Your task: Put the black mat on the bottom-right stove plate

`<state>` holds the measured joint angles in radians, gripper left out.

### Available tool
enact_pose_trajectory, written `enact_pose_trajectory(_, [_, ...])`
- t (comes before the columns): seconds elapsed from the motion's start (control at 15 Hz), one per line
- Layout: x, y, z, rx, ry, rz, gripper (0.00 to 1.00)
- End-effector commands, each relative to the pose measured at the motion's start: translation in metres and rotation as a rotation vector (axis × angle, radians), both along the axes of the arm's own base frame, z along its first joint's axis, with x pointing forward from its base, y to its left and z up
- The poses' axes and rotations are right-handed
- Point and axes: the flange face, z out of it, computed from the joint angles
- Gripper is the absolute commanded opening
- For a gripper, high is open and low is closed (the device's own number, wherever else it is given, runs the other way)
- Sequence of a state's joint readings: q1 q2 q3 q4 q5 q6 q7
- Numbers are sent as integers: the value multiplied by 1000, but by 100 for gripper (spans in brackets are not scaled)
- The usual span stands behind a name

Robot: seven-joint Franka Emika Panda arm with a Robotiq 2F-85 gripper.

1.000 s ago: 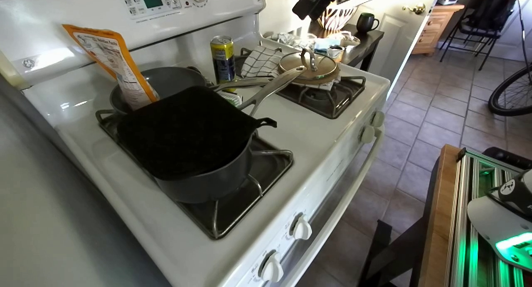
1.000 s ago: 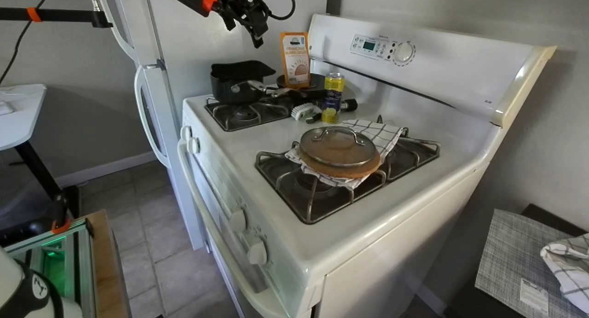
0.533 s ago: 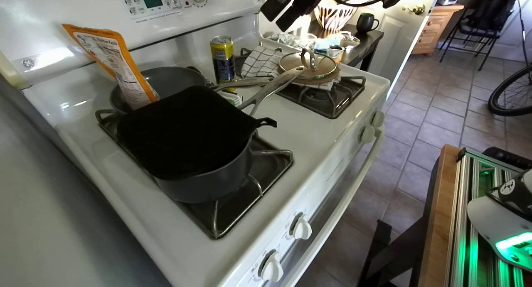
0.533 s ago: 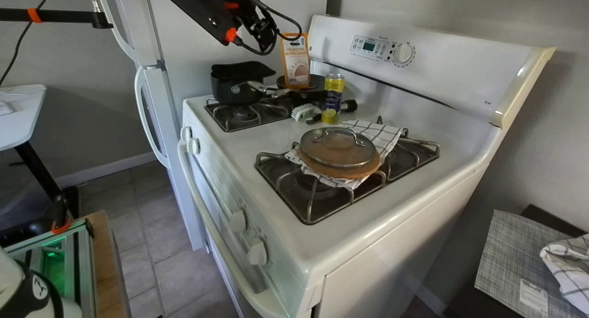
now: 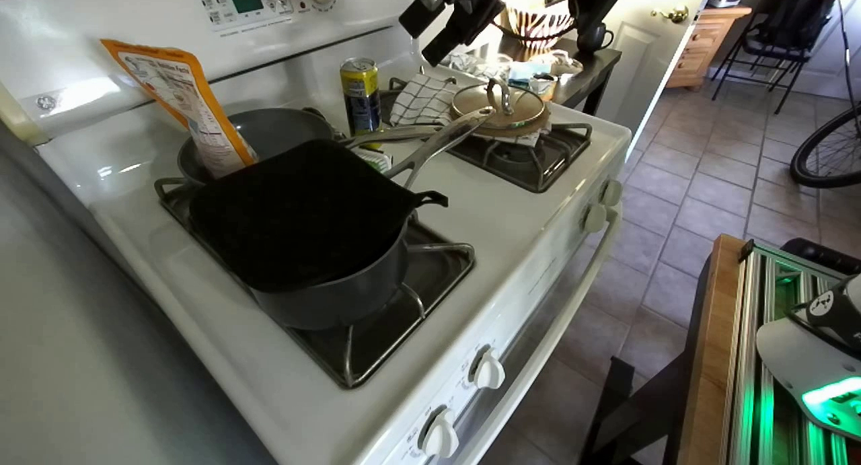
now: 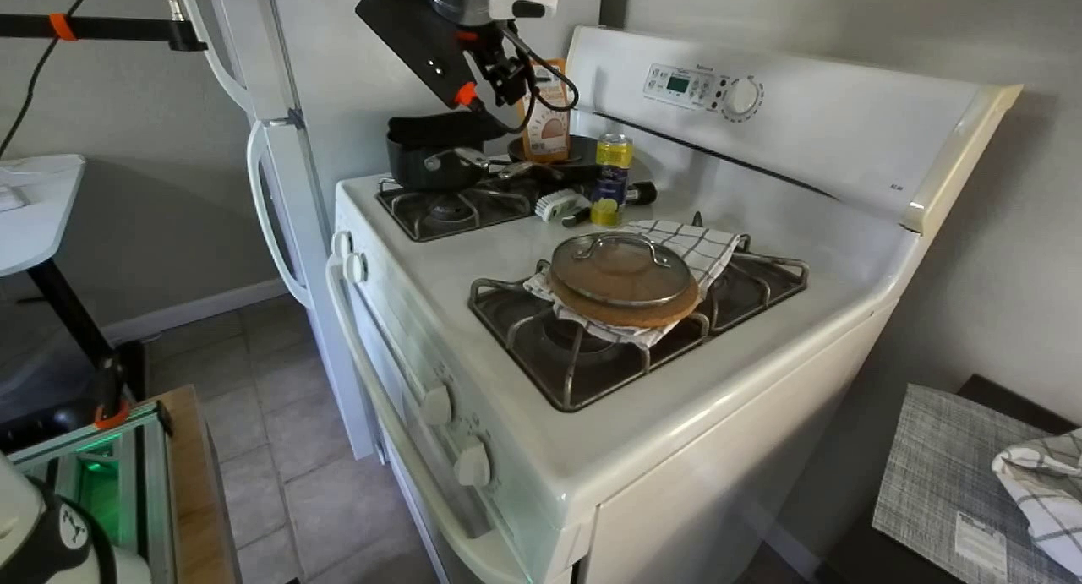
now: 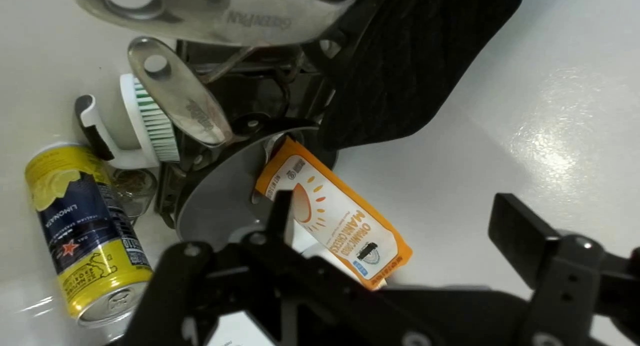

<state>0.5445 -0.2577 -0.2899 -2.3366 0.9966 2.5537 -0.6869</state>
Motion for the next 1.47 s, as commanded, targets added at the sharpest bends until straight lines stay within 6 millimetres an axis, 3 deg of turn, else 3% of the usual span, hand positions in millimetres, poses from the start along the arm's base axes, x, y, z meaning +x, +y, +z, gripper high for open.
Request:
enact_pose_trajectory(0.0, [-1,-1,-4,-14,53,19,100])
enact_pose_trajectory(0.47, [9,-47,14,-126,307,109,100])
enact_pose_trajectory(0.67, [6,-51,20,-94,267,112,100])
enact_pose_trajectory(1.0, [15,-47,20,-91,277,106,100])
enact_pose_trajectory(1.4, [66,-24,7,-187,391,103,100])
